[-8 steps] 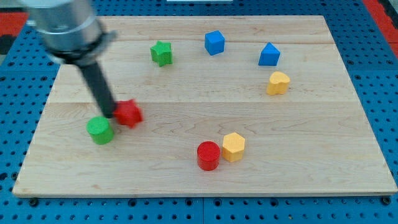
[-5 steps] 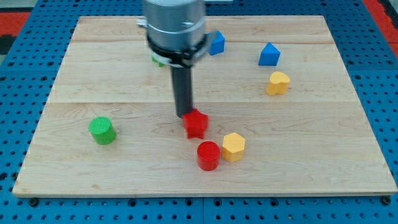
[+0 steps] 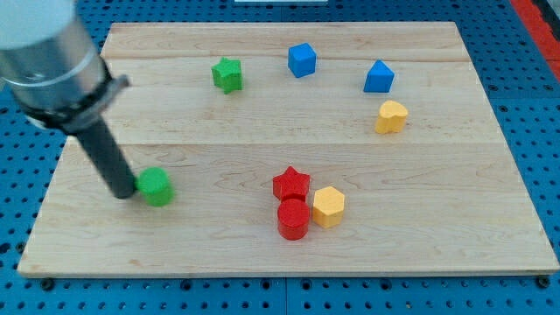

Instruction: Join both the green blocks near the red star the

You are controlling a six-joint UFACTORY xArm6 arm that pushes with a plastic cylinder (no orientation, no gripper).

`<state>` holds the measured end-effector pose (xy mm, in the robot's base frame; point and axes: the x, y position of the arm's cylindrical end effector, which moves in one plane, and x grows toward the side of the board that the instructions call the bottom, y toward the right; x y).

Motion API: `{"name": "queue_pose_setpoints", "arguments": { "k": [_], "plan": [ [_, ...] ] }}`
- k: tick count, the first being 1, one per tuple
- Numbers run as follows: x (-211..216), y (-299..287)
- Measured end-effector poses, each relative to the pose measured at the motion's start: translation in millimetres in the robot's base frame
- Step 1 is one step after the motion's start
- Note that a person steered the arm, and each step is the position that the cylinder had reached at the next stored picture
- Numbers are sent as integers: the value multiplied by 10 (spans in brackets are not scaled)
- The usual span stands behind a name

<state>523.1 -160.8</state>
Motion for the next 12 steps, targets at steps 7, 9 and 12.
{"name": "queue_pose_setpoints", "arguments": {
  "k": [7,9,12],
  "plan": [
    [-2379,730],
    [-1967,959],
    [-1640,227]
  ]
}}
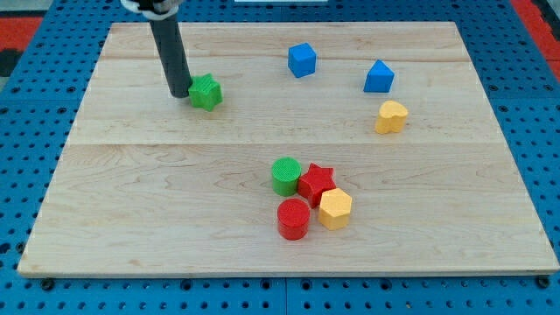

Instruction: Join both the green blocks near the red star the

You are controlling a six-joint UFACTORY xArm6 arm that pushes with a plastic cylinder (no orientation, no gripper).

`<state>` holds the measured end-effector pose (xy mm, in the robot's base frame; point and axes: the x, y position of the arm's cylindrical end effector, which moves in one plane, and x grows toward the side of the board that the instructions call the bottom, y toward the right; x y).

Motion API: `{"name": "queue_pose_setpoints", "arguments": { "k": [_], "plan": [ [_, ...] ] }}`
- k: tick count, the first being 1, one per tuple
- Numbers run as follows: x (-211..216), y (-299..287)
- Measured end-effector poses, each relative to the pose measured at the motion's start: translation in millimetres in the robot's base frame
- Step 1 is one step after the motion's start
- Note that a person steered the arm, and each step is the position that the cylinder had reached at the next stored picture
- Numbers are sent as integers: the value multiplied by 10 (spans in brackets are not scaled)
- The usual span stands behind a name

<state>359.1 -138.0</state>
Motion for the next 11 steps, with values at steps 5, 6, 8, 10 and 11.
{"name": "queue_pose_setpoints", "arguments": {
  "k": [5,6,8,10,11],
  "plan": [
    [-221,-58],
    [-651,-325],
    [-147,148],
    [23,840],
    [192,1074]
  ]
}}
